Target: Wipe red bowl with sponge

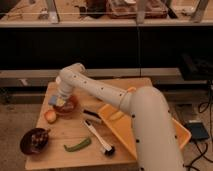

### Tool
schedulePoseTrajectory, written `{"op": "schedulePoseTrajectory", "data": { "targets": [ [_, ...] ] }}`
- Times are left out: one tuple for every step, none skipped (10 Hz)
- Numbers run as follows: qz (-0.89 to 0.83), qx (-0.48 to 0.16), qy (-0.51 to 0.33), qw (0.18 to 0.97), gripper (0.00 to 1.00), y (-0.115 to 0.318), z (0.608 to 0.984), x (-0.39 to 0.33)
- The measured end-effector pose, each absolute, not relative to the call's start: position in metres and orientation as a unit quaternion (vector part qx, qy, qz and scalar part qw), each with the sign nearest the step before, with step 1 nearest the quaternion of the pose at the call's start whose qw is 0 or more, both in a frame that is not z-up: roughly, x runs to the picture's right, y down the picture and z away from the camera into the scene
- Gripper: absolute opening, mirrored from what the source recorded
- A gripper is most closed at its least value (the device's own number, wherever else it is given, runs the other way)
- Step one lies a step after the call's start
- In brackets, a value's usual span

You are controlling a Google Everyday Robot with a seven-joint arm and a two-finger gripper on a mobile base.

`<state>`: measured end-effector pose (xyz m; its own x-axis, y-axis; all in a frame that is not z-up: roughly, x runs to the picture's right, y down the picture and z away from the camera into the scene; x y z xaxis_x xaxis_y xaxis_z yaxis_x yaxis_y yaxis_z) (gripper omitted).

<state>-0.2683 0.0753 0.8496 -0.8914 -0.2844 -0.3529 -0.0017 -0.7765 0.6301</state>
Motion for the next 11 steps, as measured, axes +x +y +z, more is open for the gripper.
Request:
{"op": "schedulePoseTrajectory", "data": {
  "targets": [
    [-0.92, 0.21, -0.324, 0.072, 0.0, 0.085, 0.847, -0.264],
    [-0.922, 0.202, -0.323, 0.071, 0.0, 0.092, 0.845, -0.256],
    [-0.923, 0.196, -0.322, 0.075, 0.0, 0.098, 0.841, -0.246],
    [-0.926, 0.19, -0.316, 0.087, 0.0, 0.1, 0.841, -0.227],
    [-0.926, 0.186, -0.314, 0.098, 0.0, 0.1, 0.841, -0.215],
    [-0.926, 0.181, -0.31, 0.116, 0.0, 0.098, 0.843, -0.198],
    [-0.926, 0.177, -0.307, 0.129, 0.0, 0.096, 0.846, -0.191],
    [-0.926, 0.176, -0.304, 0.141, 0.0, 0.09, 0.852, -0.188],
    [-0.926, 0.176, -0.3, 0.148, 0.0, 0.083, 0.856, -0.188],
    [-0.926, 0.178, -0.294, 0.155, 0.0, 0.07, 0.862, -0.191],
    [-0.927, 0.179, -0.29, 0.156, 0.0, 0.06, 0.866, -0.194]
  ]
}}
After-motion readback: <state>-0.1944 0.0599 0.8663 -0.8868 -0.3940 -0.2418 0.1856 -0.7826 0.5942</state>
